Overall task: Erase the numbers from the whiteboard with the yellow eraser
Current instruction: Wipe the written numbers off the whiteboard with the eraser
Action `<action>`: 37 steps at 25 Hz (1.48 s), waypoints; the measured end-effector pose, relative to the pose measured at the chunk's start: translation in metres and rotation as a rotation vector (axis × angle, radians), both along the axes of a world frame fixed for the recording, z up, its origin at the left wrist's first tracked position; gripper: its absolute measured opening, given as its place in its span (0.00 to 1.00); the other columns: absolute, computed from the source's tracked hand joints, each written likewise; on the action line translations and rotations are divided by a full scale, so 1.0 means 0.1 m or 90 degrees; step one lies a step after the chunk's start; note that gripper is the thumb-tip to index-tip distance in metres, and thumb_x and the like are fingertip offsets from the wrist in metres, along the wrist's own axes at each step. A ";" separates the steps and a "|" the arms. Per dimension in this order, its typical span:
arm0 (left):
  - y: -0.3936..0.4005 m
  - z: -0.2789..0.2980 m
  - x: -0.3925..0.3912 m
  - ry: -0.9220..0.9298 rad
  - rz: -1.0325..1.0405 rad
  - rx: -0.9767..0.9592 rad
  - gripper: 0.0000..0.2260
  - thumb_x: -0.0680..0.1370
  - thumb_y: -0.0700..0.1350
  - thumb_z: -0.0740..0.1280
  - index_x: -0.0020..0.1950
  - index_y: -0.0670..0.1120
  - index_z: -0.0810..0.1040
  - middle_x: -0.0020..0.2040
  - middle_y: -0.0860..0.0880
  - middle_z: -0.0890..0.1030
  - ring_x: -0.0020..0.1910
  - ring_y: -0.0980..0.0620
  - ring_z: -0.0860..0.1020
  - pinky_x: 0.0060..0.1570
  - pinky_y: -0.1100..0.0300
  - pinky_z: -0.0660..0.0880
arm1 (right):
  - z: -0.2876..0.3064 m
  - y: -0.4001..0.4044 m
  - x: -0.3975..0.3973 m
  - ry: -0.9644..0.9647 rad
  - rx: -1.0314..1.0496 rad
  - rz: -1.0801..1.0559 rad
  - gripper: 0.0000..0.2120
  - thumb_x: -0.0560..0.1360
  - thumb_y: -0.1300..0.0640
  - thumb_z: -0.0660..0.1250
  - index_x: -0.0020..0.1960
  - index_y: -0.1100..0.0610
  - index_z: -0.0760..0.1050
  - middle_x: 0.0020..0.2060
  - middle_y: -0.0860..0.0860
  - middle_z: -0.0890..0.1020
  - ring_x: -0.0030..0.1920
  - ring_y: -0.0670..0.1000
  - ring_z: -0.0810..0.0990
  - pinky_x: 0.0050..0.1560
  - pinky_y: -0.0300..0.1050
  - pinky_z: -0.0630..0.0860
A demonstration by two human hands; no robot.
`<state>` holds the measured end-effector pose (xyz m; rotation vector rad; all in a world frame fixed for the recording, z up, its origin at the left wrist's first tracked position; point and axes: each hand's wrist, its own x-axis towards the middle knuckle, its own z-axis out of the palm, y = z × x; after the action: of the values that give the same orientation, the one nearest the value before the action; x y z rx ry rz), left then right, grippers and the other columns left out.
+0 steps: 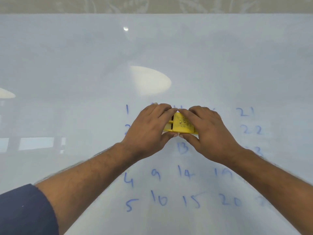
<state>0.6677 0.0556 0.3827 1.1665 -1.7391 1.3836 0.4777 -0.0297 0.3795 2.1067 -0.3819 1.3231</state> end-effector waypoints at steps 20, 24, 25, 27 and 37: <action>-0.16 0.02 1.93 0.149 0.186 -0.064 0.31 0.83 0.58 0.46 0.82 0.44 0.49 0.83 0.49 0.48 0.82 0.50 0.47 0.81 0.52 0.46 | 0.52 0.10 1.07 0.011 -0.074 -0.052 0.31 0.74 0.51 0.69 0.74 0.53 0.63 0.55 0.53 0.74 0.52 0.54 0.72 0.53 0.45 0.63; -0.20 0.01 2.02 0.128 0.170 -0.087 0.31 0.83 0.57 0.47 0.82 0.44 0.50 0.83 0.48 0.50 0.82 0.50 0.48 0.80 0.50 0.49 | 0.72 0.13 1.40 -0.039 -0.052 -0.040 0.30 0.74 0.51 0.68 0.73 0.55 0.64 0.56 0.54 0.73 0.53 0.56 0.72 0.54 0.48 0.65; -0.21 0.01 2.03 0.122 0.167 -0.086 0.31 0.83 0.58 0.47 0.82 0.44 0.49 0.83 0.48 0.50 0.82 0.50 0.48 0.80 0.50 0.49 | 0.76 0.14 1.50 -0.037 -0.042 -0.036 0.29 0.74 0.52 0.68 0.72 0.55 0.64 0.57 0.54 0.73 0.54 0.56 0.72 0.55 0.48 0.65; -0.21 0.00 2.06 0.117 0.161 -0.090 0.31 0.83 0.58 0.47 0.82 0.44 0.49 0.83 0.48 0.49 0.82 0.50 0.48 0.81 0.50 0.49 | 0.82 0.14 1.66 -0.028 -0.034 -0.041 0.29 0.73 0.55 0.68 0.72 0.56 0.65 0.57 0.55 0.73 0.55 0.57 0.71 0.57 0.50 0.66; -0.19 -0.17 2.15 0.111 0.155 -0.119 0.29 0.83 0.53 0.49 0.82 0.41 0.53 0.83 0.45 0.53 0.82 0.47 0.52 0.80 0.48 0.52 | 0.35 0.14 1.63 0.034 -0.055 -0.059 0.26 0.73 0.55 0.69 0.70 0.56 0.69 0.54 0.54 0.75 0.51 0.56 0.73 0.53 0.49 0.68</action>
<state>0.8823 0.0368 0.3652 1.3823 -1.3513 1.5000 0.6409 -0.0155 0.4145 2.0245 -0.3874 1.2066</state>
